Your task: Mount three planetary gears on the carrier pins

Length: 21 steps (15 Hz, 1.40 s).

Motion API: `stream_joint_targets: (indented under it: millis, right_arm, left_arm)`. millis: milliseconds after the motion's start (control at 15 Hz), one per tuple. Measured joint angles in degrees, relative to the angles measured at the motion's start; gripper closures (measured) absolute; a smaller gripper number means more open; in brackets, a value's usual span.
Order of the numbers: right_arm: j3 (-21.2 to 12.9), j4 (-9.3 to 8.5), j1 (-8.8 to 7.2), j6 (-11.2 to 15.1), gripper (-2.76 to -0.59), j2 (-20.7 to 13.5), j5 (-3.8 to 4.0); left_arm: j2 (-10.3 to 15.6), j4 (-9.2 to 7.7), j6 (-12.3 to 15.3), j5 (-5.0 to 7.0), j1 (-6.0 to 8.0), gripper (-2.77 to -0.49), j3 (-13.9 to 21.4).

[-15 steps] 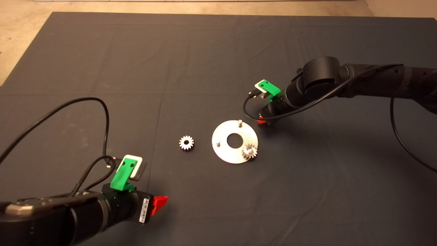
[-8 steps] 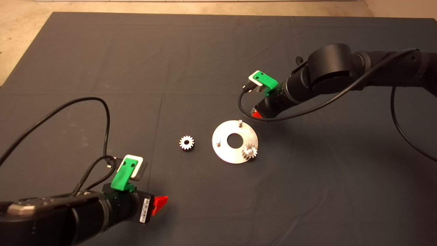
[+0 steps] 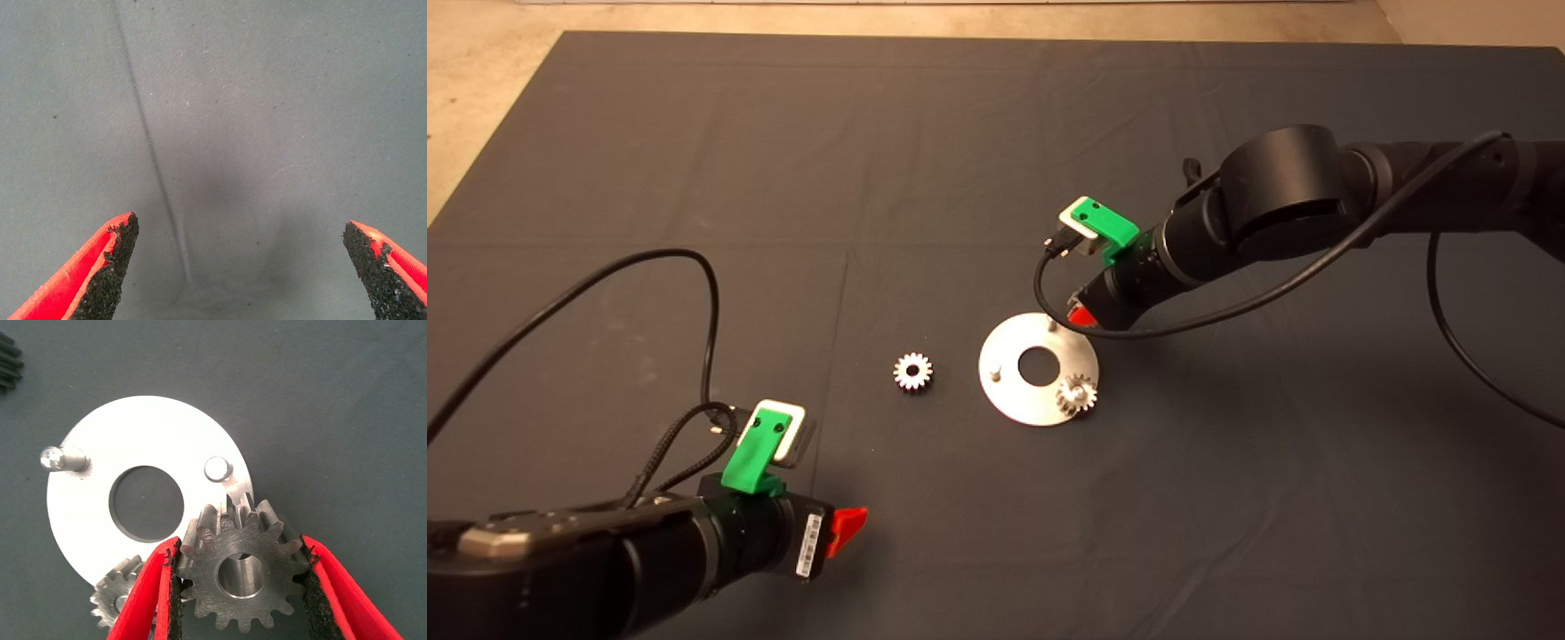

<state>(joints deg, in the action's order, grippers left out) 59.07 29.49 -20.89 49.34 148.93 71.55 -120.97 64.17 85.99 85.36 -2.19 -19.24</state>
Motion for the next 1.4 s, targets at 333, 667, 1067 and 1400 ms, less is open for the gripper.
stream_joint_targets:
  millis: [333,667,1067,1400]
  right_arm:
    - [0.87,0.0,0.11,-0.11,-0.96,1.05,-1.19]
    - [2.09,0.0,0.12,-1.17,-0.95,1.16,-1.13]
    - [4.48,-0.02,0.12,-3.0,-0.95,4.27,-1.06]
    - [5.89,-0.61,0.72,-4.96,-0.95,5.35,-0.84]
  left_arm:
    - [-0.15,-0.01,0.06,0.11,0.0,-2.22,0.0]
    - [-0.15,0.0,0.13,0.13,0.0,-2.22,0.0]
    - [-0.15,0.0,0.15,0.13,0.0,-2.22,0.0]
    - [-0.15,0.0,0.16,0.15,0.0,-2.22,0.0]
